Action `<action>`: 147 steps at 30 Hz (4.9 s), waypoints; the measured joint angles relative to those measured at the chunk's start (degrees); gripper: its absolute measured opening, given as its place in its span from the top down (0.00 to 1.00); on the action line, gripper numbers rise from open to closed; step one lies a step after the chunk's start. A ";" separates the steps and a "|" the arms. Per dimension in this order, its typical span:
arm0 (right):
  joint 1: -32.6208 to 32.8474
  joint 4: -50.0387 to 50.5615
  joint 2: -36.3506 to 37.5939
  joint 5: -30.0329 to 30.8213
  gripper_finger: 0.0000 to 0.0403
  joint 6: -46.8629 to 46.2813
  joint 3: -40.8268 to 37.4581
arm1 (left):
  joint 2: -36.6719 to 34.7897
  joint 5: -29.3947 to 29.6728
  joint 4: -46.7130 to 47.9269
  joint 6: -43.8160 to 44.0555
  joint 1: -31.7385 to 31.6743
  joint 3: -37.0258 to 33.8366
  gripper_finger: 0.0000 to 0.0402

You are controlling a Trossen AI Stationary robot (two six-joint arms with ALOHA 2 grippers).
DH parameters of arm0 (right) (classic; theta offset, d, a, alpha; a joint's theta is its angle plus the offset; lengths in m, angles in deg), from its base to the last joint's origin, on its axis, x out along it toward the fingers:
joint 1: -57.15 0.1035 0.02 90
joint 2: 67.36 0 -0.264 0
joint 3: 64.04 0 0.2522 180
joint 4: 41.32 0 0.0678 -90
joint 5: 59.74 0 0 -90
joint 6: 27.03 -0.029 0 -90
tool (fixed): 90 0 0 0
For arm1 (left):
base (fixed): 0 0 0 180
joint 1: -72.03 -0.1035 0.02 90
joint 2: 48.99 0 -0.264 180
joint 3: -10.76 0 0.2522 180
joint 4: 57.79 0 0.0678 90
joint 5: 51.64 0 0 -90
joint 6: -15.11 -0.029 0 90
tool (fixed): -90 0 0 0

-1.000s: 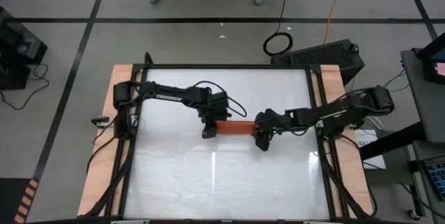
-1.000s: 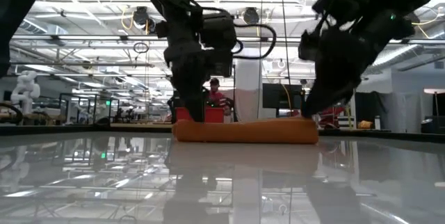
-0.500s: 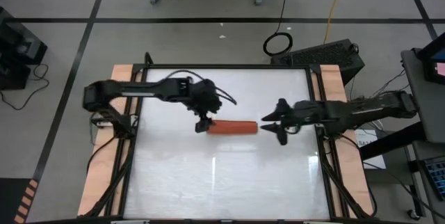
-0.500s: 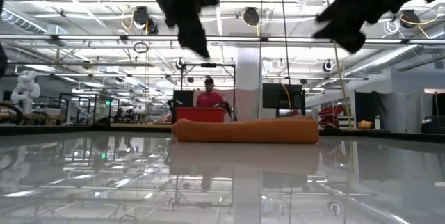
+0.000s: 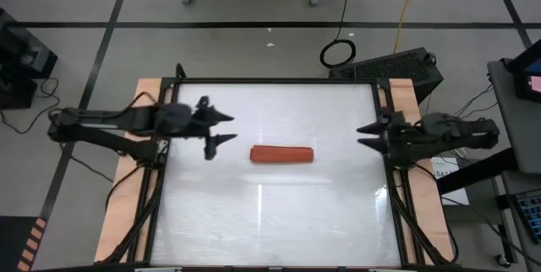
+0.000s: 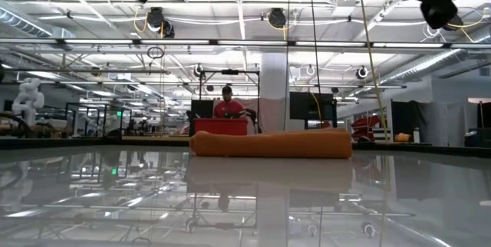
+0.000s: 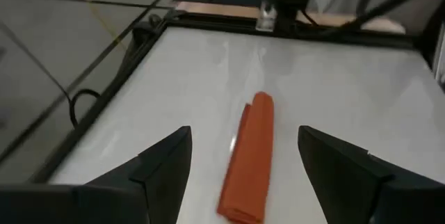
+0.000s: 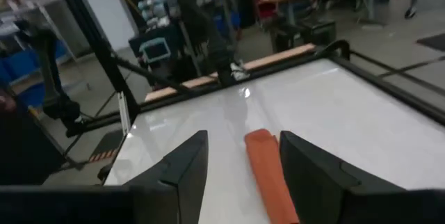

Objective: Roll towel into tight, uniform cylinder
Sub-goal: Return to Home Position

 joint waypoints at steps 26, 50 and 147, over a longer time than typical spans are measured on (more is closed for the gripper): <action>0.11 -20.39 12.68 4.13 0.58 -2.28 -28.22 | -28.29 27.15 -41.24 30.98 16.23 -55.53 0.33; -0.54 -19.51 12.11 4.30 0.58 10.53 -28.22 | -28.03 33.44 -37.72 27.87 22.93 -55.78 0.33; -0.52 -19.51 12.10 4.26 0.58 9.88 -28.22 | -28.03 32.43 -37.66 27.91 22.93 -55.89 0.33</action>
